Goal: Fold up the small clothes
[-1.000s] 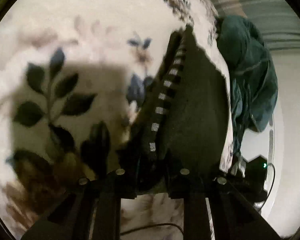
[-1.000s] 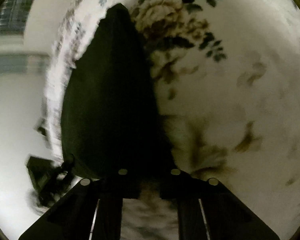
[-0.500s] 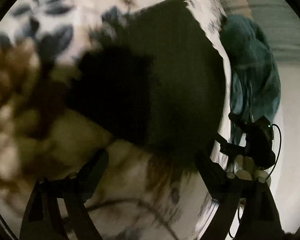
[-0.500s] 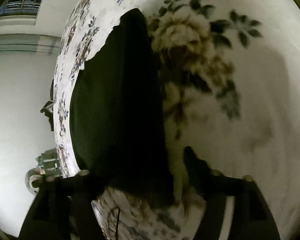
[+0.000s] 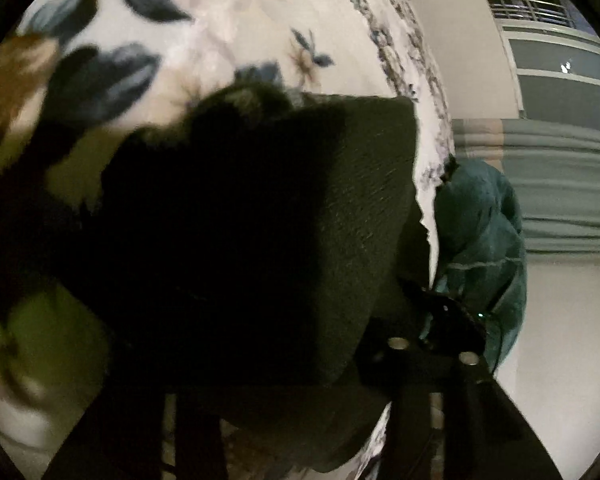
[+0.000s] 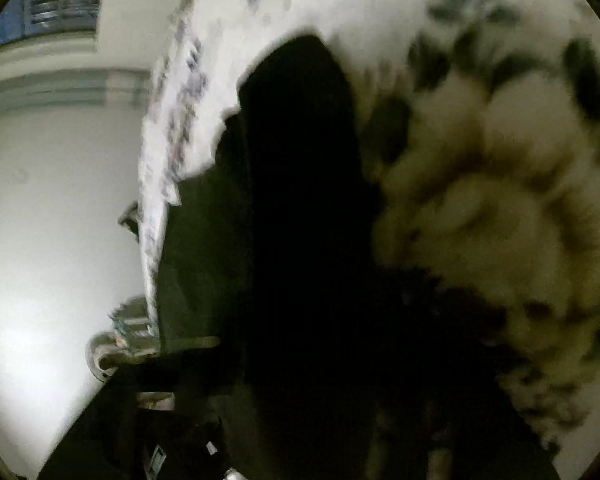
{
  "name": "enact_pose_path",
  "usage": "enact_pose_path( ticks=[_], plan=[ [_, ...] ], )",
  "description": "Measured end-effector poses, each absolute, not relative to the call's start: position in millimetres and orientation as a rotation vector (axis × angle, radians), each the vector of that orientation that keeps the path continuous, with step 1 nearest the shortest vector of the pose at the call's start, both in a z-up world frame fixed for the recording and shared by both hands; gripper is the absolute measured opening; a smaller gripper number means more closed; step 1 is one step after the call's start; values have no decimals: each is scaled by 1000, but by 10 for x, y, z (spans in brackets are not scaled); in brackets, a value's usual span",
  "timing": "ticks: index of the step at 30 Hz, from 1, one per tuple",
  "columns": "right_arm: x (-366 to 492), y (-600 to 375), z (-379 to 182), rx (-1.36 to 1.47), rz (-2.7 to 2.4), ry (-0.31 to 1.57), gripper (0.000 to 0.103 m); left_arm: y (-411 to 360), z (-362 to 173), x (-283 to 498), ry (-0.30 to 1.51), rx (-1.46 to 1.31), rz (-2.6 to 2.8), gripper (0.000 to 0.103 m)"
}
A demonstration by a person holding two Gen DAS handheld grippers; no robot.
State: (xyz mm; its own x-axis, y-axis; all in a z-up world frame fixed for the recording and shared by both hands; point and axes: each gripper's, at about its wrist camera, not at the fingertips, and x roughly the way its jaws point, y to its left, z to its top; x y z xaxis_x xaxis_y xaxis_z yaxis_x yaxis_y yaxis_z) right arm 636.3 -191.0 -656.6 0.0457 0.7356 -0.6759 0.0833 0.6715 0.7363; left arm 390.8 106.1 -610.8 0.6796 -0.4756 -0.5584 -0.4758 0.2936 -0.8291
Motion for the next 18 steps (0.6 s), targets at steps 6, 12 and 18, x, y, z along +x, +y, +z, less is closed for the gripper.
enact_pose_path(
  ticks=[6,12,18],
  plan=[
    [6028,-1904,-6270,770,459,1363,29,1392,-5870,3954,955,-1274,-164,24],
    [4528,-2021,-5896,950,310,1291,26,1658,-5510,4076,1158,-960,-313,24],
    [3246,-1652,-6126,1115,288,1422,35,1678,-5531,3865,1277,-866,-322,33]
  ],
)
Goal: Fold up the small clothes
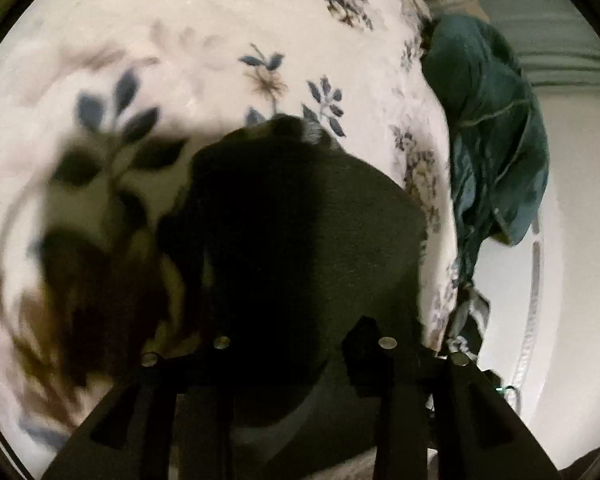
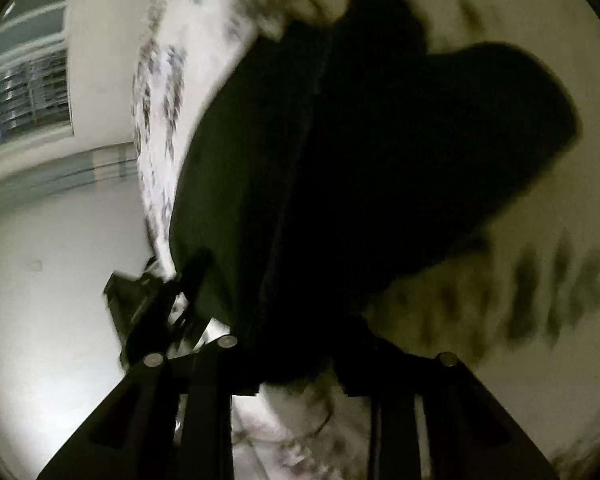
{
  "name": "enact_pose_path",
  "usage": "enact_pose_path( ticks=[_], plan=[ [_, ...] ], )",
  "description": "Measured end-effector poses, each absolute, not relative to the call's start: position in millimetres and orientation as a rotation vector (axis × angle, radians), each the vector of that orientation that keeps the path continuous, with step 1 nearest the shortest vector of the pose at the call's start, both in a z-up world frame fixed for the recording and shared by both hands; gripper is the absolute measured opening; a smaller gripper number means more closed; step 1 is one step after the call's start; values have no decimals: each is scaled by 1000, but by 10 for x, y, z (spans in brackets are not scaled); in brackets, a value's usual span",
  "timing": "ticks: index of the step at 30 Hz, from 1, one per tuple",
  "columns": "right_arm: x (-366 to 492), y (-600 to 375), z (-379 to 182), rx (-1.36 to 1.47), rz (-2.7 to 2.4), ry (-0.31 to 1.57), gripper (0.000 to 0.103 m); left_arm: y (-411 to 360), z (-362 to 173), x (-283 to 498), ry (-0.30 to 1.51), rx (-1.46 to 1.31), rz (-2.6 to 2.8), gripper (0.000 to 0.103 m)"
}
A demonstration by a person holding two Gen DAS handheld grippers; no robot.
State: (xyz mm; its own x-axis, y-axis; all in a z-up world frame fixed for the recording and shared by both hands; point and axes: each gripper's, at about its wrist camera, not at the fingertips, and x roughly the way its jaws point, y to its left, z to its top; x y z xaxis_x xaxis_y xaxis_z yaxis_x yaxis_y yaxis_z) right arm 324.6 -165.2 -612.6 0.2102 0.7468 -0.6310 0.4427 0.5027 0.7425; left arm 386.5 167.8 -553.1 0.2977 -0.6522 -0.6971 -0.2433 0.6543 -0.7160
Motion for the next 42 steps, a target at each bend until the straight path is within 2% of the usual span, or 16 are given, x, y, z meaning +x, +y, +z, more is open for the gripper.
enact_pose_path(
  ticks=[2,3,13,14,15,16,21,22,23,32,34,35,36,37,39,42],
  plan=[
    [3212,-1719,-6138,1009,312,1474,56,1673,-5335,3661,1217,-846,-248,71],
    [3229,-1738,-6134,982,326,1487,62,1652,-5258,3611,1200,-818,-207,99],
    [4182,-2507,-5574,687,298,1346,67,1799,-5444,4055,1194,-665,33,101],
    [4341,-2524,-5582,659,308,1336,67,1828,-5519,4153,1192,-694,20,100],
    [4595,-2408,-5604,619,327,1324,67,1848,-5537,4186,1168,-729,-3,76],
    [4807,-2294,-5610,603,344,1328,67,1895,-5567,4237,1113,-782,-27,29],
    [5513,-1782,-6021,605,416,1444,65,1878,-5501,4238,1057,-774,-18,19],
    [5576,-1674,-6062,582,433,1452,42,1881,-5490,4219,1052,-775,-16,18],
    [5595,-1613,-6073,556,422,1452,3,1902,-5483,4189,1044,-792,-17,18],
    [5651,-1633,-5766,394,357,1342,3,1972,-5659,4429,1150,-841,-18,21],
    [5724,-1612,-5917,427,414,1435,6,2021,-5557,4337,1151,-859,-29,40],
    [5733,-1656,-5949,435,425,1477,19,2030,-5499,4276,1142,-851,-30,52],
    [5726,-1704,-5968,441,431,1500,29,2030,-5429,4176,1131,-830,-30,89],
    [5693,-1794,-5966,468,458,1514,47,2023,-5406,4104,1132,-819,-35,103],
    [5567,-2008,-6010,518,506,1548,66,1985,-5476,3905,1158,-850,-81,103],
    [5333,-2183,-6295,524,523,1671,67,1861,-5752,3725,1229,-903,-138,103]
  ],
)
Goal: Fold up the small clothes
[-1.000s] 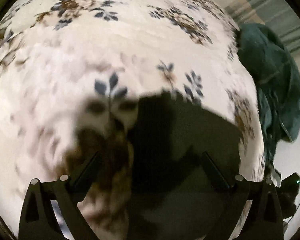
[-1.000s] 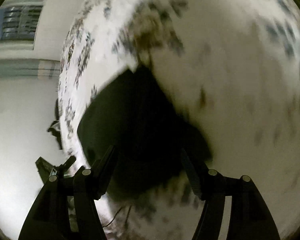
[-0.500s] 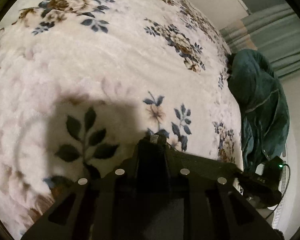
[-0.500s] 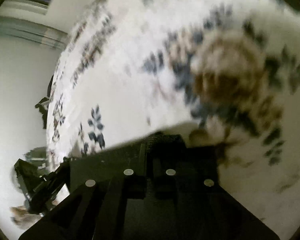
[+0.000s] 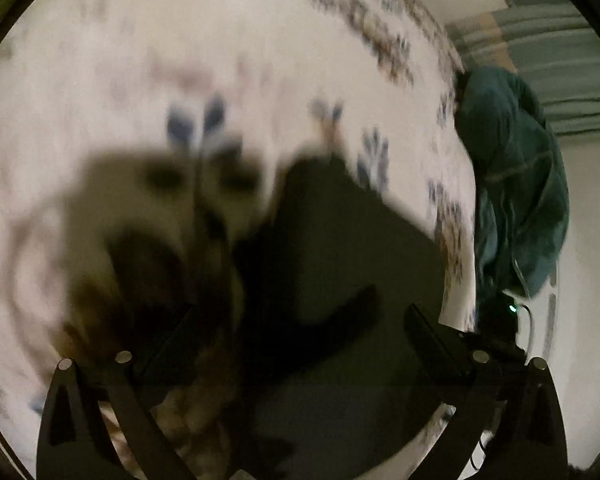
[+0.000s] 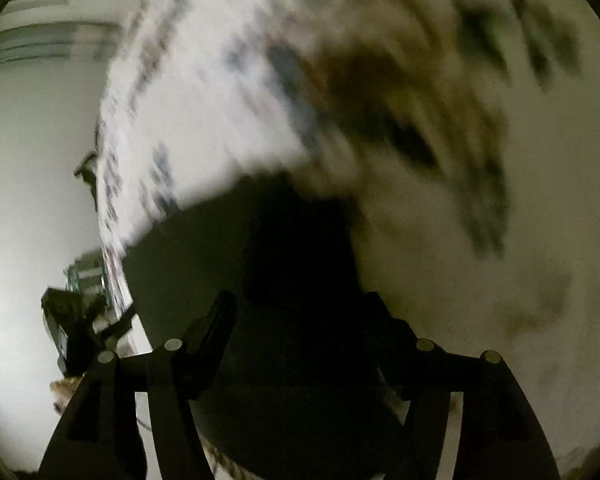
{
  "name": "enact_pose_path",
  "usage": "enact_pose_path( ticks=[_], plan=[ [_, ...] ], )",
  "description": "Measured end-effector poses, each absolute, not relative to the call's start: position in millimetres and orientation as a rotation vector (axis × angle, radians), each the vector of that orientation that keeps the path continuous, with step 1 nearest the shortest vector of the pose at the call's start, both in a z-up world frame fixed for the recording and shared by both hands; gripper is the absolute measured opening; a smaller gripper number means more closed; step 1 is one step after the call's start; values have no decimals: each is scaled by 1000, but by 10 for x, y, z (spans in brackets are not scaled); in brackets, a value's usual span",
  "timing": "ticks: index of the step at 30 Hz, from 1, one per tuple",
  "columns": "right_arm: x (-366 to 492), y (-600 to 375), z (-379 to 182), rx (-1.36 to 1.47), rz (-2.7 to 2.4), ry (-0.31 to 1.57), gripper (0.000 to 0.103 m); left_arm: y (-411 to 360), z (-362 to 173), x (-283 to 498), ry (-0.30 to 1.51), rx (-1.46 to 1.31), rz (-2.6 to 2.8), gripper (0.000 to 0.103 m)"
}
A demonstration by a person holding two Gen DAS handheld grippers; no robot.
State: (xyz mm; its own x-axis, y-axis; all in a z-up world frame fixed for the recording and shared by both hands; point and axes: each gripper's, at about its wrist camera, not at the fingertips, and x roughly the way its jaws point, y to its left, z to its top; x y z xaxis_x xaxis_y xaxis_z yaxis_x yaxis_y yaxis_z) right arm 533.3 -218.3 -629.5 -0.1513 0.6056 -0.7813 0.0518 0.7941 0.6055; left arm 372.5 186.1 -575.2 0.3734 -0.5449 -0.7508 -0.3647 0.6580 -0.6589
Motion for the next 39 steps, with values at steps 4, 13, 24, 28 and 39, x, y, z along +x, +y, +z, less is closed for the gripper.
enact_pose_path(
  ticks=[4,13,24,28,39],
  plan=[
    [5061,-2192,-6638,683,630,1729,70,1696,-5969,3701,1243,-925,-178,103],
    [4966,-1728,-6815,848,810,1730,73,1661,-5973,3845,1256,-908,-248,89],
    [4667,-1785,-6340,829,692,1574,21,1597,-5404,3978,1166,-769,-343,24],
    [4639,-1711,-5983,840,665,1516,21,1724,-5205,4306,1152,-753,-411,24],
    [5532,-1422,-5049,921,556,1314,21,2107,-4572,6014,1114,-649,-527,24]
  ],
)
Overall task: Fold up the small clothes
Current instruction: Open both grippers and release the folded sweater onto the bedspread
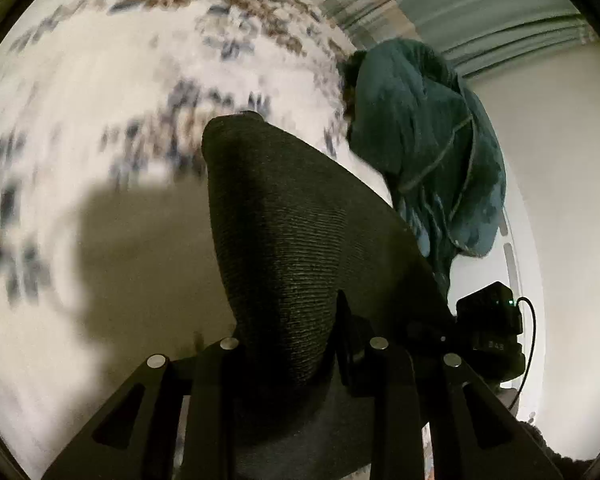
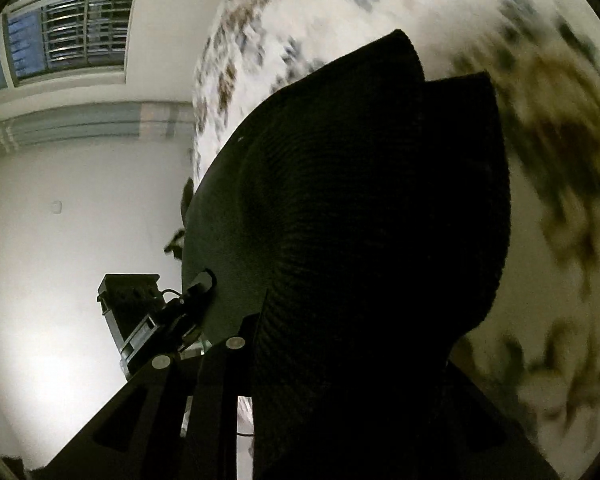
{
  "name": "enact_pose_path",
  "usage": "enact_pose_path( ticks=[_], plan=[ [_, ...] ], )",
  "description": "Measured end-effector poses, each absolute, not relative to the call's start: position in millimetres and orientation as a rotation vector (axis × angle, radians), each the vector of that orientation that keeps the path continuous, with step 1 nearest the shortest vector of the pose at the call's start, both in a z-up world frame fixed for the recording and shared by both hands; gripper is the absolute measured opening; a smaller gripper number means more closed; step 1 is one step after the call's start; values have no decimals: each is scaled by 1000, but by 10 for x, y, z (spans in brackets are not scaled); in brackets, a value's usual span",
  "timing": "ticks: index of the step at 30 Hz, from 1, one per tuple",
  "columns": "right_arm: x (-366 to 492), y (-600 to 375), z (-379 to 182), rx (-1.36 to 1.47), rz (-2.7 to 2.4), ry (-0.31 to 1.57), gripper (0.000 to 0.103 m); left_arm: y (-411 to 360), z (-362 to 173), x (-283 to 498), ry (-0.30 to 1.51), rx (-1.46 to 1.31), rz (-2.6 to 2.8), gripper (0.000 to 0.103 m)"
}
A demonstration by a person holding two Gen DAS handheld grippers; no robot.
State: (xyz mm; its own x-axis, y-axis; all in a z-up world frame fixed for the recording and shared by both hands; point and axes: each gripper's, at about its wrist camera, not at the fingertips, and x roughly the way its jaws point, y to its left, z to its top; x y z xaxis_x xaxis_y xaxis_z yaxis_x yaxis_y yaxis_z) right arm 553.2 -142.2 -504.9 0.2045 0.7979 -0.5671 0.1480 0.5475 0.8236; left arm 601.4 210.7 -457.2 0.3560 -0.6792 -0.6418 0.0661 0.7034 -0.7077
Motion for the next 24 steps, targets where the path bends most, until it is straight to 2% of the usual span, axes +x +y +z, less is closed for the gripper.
enact_pose_path(
  ticks=[5,11,13,14,15,16,17,18,19,20,21,22,23,24],
  plan=[
    [6419,-1170,-4942,943,552,1256,21,2294,-4561,6911,1094,-612,-508,24],
    [7446,-887,-5111,913,518,1252,21,2474,-4913,7782,1154,-614,-479,25],
    [7732,-786,-5228,912,504,1258,21,2476,-5091,7981,1212,-551,-416,35],
    [7870,-763,-5311,897,483,1273,23,2483,-5194,8043,1246,-539,-386,35],
    [7966,-733,-5383,883,451,1293,26,2491,-5340,8102,1295,-523,-342,35],
    [8032,-733,-5463,864,397,1315,36,2505,-5419,8119,1318,-509,-311,36],
    [8085,-752,-5514,826,335,1336,52,2516,-5481,8106,1324,-498,-287,41],
    [8143,-721,-5527,779,286,1341,62,2522,-5467,8081,1310,-491,-282,50],
    [8151,-729,-5535,724,236,1349,78,2500,-5413,8013,1275,-448,-265,65],
    [8134,-723,-5519,665,202,1346,80,2460,-5361,7953,1258,-388,-236,74],
    [8099,-768,-5511,616,185,1339,80,2425,-5325,7909,1252,-345,-213,94],
    [8068,-740,-5468,519,147,1330,83,2373,-5283,7830,1239,-294,-190,100],
    [8061,-648,-5413,409,100,1320,96,2314,-5237,7745,1223,-238,-164,100],
    [8010,-605,-5392,332,70,1309,102,2264,-5199,7662,1206,-185,-139,100]
  ],
)
